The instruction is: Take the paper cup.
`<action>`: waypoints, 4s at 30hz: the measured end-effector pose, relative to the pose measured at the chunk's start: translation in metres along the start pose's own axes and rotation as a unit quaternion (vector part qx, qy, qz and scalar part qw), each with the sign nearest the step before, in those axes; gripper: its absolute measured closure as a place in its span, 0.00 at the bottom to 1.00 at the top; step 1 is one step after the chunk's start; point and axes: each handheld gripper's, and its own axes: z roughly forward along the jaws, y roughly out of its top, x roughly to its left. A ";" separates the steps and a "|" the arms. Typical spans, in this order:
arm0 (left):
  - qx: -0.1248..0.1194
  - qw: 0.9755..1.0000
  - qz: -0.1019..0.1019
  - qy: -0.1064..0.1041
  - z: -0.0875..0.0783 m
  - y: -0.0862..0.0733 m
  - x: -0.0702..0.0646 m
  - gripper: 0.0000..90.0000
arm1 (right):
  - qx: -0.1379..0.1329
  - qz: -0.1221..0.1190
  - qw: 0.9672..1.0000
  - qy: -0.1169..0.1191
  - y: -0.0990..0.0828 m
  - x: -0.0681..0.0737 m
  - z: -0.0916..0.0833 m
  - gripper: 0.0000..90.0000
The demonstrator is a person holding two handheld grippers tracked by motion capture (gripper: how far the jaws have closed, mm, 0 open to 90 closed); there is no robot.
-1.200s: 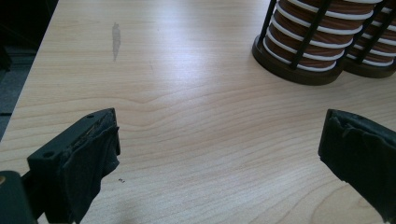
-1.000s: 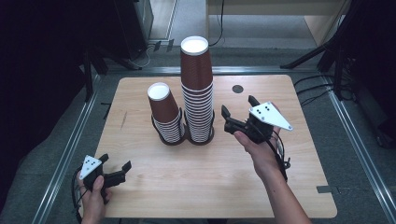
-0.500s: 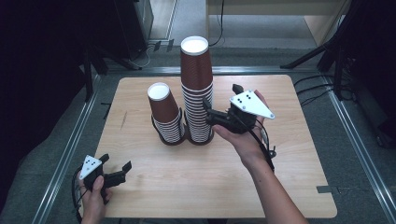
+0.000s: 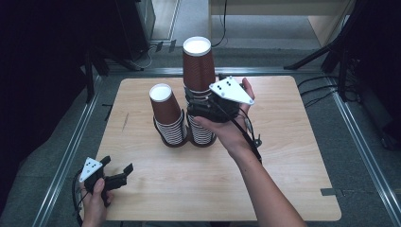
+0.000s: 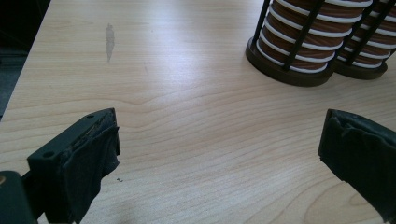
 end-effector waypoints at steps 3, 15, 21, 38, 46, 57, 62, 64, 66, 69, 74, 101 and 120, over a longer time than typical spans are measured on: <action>0.000 1.000 0.001 0.000 0.000 0.000 0.000 0.00 | 0.002 -0.001 1.000 -0.001 0.003 0.001 0.005 0.02; 0.000 1.000 0.000 -0.001 0.000 0.000 0.000 0.00 | 0.008 0.014 1.000 -0.023 0.007 0.002 0.026 0.07; -0.001 1.000 -0.002 -0.002 0.000 0.000 0.000 0.00 | 0.010 0.026 0.999 -0.028 0.009 0.004 0.032 0.08; 0.000 1.000 -0.001 -0.002 0.001 0.000 0.000 0.00 | 0.009 0.025 0.999 -0.029 0.010 0.003 0.033 0.10; 0.001 1.000 0.001 -0.002 0.001 0.000 -0.001 0.00 | 0.006 0.029 0.999 -0.036 0.011 0.005 0.033 0.11; 0.001 1.000 0.002 -0.004 0.001 0.000 -0.001 0.00 | -0.008 0.029 0.998 -0.049 0.016 0.008 0.033 0.12; 0.001 1.000 0.002 -0.005 0.001 0.000 -0.001 0.00 | -0.021 0.027 0.998 -0.051 0.021 0.009 0.031 0.14; 0.001 1.000 0.002 -0.005 0.001 0.000 -0.001 0.00 | -0.027 0.021 0.998 -0.054 0.025 0.010 0.030 0.14; 0.002 1.000 0.002 -0.005 0.002 0.000 -0.001 0.00 | -0.032 0.013 0.998 -0.054 0.029 0.011 0.029 0.14; 0.002 1.000 0.002 -0.005 0.002 0.000 -0.001 0.00 | -0.037 0.015 0.998 -0.053 0.034 0.011 0.029 0.14; 0.002 1.000 0.002 -0.006 0.002 0.000 -0.001 0.00 | -0.047 0.014 0.997 -0.052 0.045 0.011 0.028 0.14; 0.001 1.000 0.003 -0.010 0.001 0.001 0.000 0.00 | -0.085 0.005 0.994 -0.063 0.086 -0.004 0.003 0.14; 0.001 1.000 0.004 -0.010 0.001 0.000 -0.001 0.00 | -0.093 0.006 0.991 -0.094 0.089 -0.036 -0.023 0.14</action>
